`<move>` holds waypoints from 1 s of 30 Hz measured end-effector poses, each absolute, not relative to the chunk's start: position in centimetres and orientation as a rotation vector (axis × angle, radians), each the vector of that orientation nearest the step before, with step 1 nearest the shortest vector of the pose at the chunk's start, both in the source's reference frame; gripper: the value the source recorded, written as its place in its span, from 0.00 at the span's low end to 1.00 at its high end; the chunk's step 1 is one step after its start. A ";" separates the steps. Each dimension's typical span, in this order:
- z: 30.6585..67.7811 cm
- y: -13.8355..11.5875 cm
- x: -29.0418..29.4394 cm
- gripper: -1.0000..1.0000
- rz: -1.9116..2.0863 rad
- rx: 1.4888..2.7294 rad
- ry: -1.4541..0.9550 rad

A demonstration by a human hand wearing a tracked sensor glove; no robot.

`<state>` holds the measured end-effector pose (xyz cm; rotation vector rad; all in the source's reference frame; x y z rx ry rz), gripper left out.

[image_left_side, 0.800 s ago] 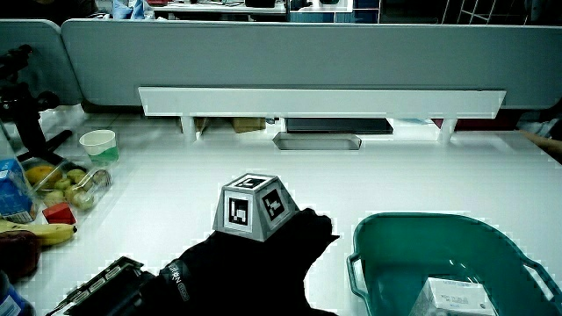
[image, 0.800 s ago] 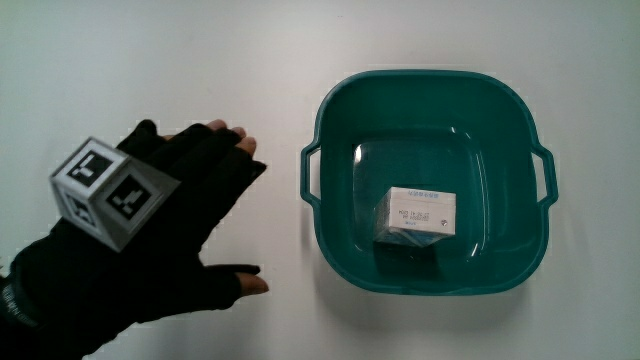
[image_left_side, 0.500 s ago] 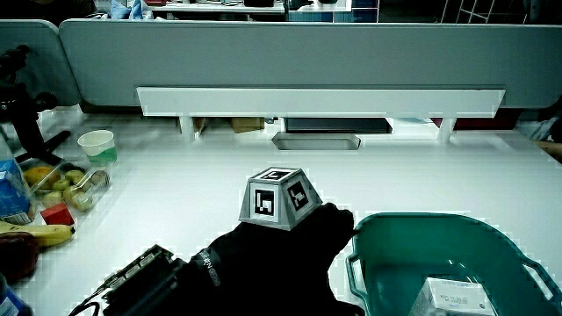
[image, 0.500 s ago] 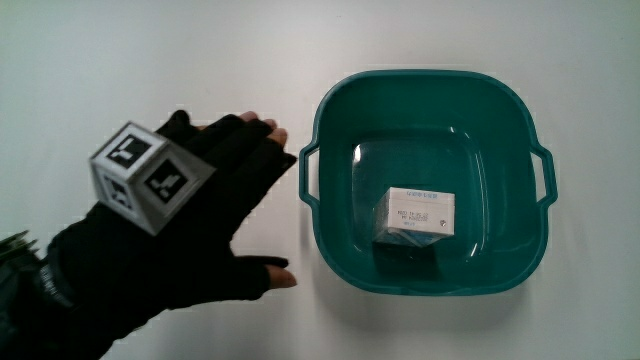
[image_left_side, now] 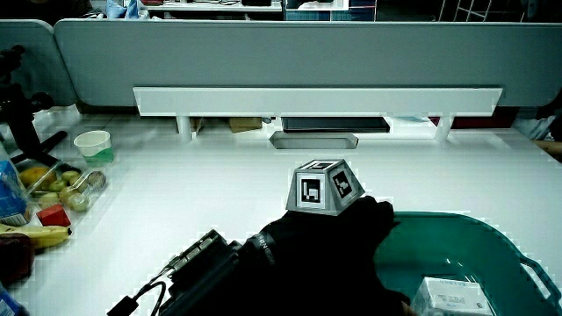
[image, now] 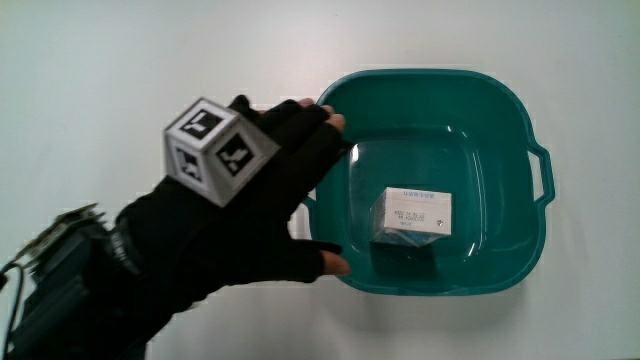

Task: Pick milk

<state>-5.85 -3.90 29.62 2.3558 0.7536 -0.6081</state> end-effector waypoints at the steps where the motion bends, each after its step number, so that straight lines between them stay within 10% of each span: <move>1: 30.0 -3.9 -5.5 0.50 -0.600 2.341 0.733; 30: 34.9 -3.9 1.8 0.50 -0.478 2.255 0.752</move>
